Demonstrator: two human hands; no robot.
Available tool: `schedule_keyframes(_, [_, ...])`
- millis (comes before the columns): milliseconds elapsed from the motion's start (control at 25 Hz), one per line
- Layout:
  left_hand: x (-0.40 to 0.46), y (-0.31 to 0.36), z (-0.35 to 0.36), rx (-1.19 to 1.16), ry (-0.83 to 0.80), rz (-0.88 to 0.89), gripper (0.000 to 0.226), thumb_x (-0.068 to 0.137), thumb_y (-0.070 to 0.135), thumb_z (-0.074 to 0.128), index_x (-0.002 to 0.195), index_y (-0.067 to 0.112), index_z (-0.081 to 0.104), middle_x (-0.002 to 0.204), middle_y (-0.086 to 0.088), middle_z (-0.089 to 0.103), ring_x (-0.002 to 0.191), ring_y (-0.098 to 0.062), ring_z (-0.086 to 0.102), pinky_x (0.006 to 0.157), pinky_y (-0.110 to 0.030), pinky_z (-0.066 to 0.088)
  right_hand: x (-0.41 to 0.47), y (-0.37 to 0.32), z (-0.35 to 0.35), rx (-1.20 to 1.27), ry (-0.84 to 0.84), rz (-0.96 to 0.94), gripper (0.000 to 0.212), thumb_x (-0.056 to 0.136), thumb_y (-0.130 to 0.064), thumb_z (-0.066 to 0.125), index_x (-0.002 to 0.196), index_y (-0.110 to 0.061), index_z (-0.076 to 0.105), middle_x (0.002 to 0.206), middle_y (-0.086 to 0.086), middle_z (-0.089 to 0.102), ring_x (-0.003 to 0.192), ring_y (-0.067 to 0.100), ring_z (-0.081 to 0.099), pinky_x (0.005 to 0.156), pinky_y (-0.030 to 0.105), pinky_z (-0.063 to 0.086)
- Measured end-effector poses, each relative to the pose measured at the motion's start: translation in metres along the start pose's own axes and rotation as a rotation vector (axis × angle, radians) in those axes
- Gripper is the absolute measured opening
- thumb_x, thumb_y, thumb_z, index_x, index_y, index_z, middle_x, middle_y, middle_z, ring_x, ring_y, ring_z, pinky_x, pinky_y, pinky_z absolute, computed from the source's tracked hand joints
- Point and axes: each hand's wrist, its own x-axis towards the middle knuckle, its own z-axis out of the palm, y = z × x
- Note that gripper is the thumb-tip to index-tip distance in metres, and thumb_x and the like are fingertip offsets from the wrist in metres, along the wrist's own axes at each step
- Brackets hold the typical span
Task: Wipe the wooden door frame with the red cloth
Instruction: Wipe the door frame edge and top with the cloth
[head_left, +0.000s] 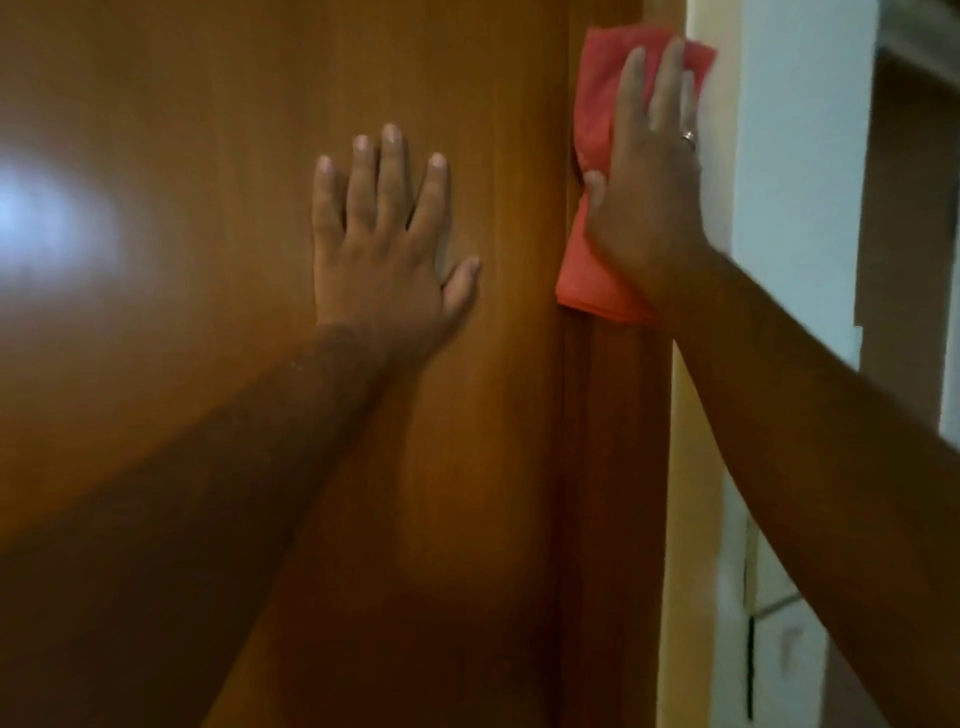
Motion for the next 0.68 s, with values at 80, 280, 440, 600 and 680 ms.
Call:
schedule_keyframes(80, [0.021,-0.01,-0.004,0.009,-0.013,0.005,0.083,0.094,0.067,0.027,0.16,0.019,0.016,0.167,-0.022,0.009,0.154,-0.04,0.008,0.121,-0.065,0.005,0.005,-0.003,-0.003,0.029,-0.01,-0.01,0.078,0.097,-0.017,0.058,0.158,-0.013,0.01,0.167,0.014,0.003,0.152,0.035,0.008,0.119,0.042,0.022])
schedule_keyframes(280, [0.017,-0.011,0.001,-0.017,-0.006,0.013,0.081,0.094,0.067,0.025,0.16,0.021,0.018,0.167,-0.02,0.012,0.154,-0.039,0.01,0.12,-0.065,0.006,-0.144,0.019,0.008,-0.051,-0.05,-0.094,0.063,0.1,-0.02,0.048,0.154,-0.003,0.02,0.161,0.025,0.017,0.145,0.044,0.026,0.111,0.055,0.036])
schedule_keyframes(440, [0.02,-0.01,-0.002,-0.006,-0.02,0.022,0.081,0.094,0.066,0.022,0.161,0.021,0.017,0.168,-0.02,0.011,0.154,-0.038,0.009,0.119,-0.065,0.004,-0.185,0.028,0.005,-0.049,-0.204,-0.132,0.058,0.098,-0.028,0.047,0.146,0.0,0.033,0.151,0.028,0.029,0.131,0.051,0.045,0.096,0.06,0.045])
schedule_keyframes(600, [0.038,-0.018,-0.005,0.04,-0.023,0.081,0.085,0.092,0.071,0.017,0.161,0.022,0.019,0.167,-0.02,0.014,0.154,-0.039,0.013,0.119,-0.065,0.006,-0.055,0.016,-0.002,-0.101,-0.114,-0.111,0.077,0.092,-0.017,0.064,0.153,-0.001,0.02,0.159,0.029,0.022,0.14,0.046,0.036,0.107,0.048,0.039])
schedule_keyframes(680, [0.07,-0.035,-0.011,0.08,0.005,0.074,0.088,0.091,0.074,0.013,0.161,0.022,0.019,0.167,-0.021,0.015,0.153,-0.04,0.014,0.119,-0.064,0.007,0.027,0.01,-0.007,-0.047,-0.065,-0.075,0.086,0.093,-0.011,0.061,0.157,-0.007,0.004,0.164,0.023,0.005,0.148,0.042,0.018,0.114,0.046,0.028])
